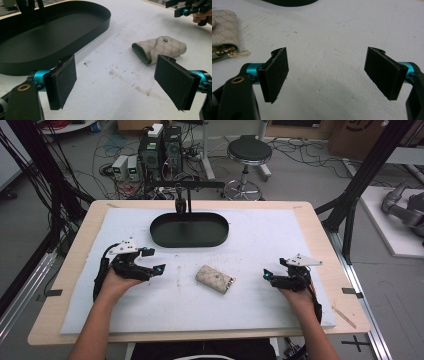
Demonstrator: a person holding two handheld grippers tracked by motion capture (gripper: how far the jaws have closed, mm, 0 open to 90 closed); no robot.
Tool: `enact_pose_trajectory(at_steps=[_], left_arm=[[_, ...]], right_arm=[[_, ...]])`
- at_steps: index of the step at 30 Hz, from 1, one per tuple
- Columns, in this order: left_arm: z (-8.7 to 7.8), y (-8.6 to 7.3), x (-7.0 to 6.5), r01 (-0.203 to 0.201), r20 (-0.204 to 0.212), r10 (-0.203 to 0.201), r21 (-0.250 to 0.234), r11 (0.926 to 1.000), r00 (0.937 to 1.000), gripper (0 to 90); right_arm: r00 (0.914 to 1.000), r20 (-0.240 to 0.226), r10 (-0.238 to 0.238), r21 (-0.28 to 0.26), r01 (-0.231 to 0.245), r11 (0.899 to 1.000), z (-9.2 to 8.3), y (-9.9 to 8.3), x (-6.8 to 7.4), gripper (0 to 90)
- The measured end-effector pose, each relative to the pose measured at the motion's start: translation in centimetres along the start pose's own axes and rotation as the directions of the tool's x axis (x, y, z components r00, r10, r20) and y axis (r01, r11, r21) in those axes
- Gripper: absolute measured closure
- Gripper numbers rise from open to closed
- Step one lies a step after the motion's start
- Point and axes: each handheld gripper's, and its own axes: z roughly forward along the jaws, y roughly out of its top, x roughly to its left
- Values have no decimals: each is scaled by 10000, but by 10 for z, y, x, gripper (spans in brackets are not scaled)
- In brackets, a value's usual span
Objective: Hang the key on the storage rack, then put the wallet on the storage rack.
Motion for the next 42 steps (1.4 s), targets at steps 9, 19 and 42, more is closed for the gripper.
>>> enact_pose_trajectory(at_steps=[9, 19, 42], left_arm=[[-1, 0, 1, 67, -123, -68, -88, 9999, 9999, 178], [-9, -5, 1, -1, -471, 3, 51, 10000, 9989, 178], [-28, -18, 8, 236, -1317, -225, 67, 9997, 9910, 178]], right_arm=[[10000, -26, -36, -29, 36, 10000, -1, 0, 2, 200], [9993, -332, -187, -66, 185, 9998, 4, 7, 10, 200], [9708, -2207, -937, -145, 928, 9956, 31, 33, 54, 199]])
